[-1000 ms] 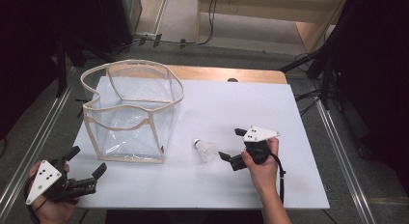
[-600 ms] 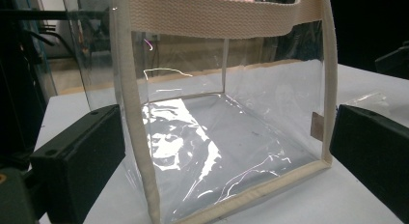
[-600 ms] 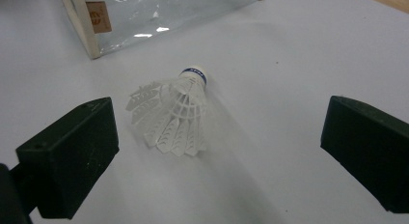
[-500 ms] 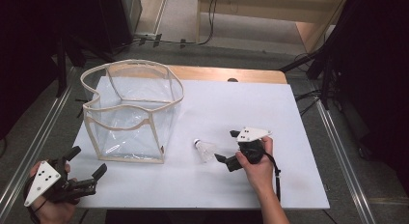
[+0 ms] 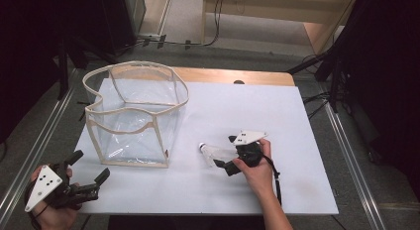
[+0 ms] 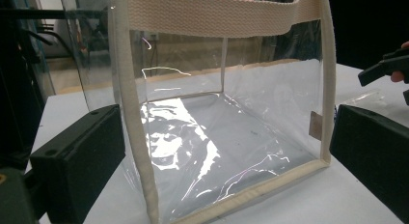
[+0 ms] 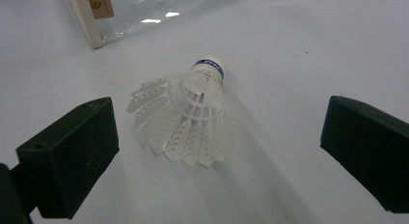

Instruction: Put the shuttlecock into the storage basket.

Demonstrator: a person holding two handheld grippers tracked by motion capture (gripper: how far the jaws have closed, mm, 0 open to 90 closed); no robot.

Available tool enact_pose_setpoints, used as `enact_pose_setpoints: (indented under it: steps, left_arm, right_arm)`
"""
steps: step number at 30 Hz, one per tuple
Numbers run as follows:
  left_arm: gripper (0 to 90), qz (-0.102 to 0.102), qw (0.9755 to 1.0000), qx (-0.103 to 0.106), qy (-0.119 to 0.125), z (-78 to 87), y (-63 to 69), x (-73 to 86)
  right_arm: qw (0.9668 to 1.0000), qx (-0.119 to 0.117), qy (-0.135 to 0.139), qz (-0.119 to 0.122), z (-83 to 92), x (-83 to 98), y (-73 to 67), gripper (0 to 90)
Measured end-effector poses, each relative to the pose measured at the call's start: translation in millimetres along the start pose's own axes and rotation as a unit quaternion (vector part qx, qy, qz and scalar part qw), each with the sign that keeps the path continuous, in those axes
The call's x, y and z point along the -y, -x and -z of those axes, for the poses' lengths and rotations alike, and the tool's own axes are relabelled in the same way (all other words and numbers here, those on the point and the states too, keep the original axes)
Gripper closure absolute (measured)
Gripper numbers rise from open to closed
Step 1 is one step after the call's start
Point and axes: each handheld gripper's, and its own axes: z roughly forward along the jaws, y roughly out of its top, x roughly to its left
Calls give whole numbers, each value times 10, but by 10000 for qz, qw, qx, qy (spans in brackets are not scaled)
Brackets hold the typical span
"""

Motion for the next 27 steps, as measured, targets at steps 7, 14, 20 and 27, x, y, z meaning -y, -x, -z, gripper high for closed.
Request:
enact_pose_setpoints:
  steps: [7, 14, 20, 27]
  left_arm:
    - [0, 59, 10000, -4, 4, -2, -10, 2]
    - [0, 68, 10000, -3, 6, -2, -12, 3]
    - [0, 53, 10000, 49, -9, -6, -10, 3]
    - [0, 41, 9999, 93, -30, -11, -6, 6]
  right_arm:
    - [9999, -2, -108, 12, -35, -12, -4, 0]
    - [9999, -3, -137, 36, -63, -21, 2, 0]
    - [9999, 15, -147, 34, -91, -35, 10, 157]
    - [9999, 39, -125, 5, -126, -66, 13, 165]
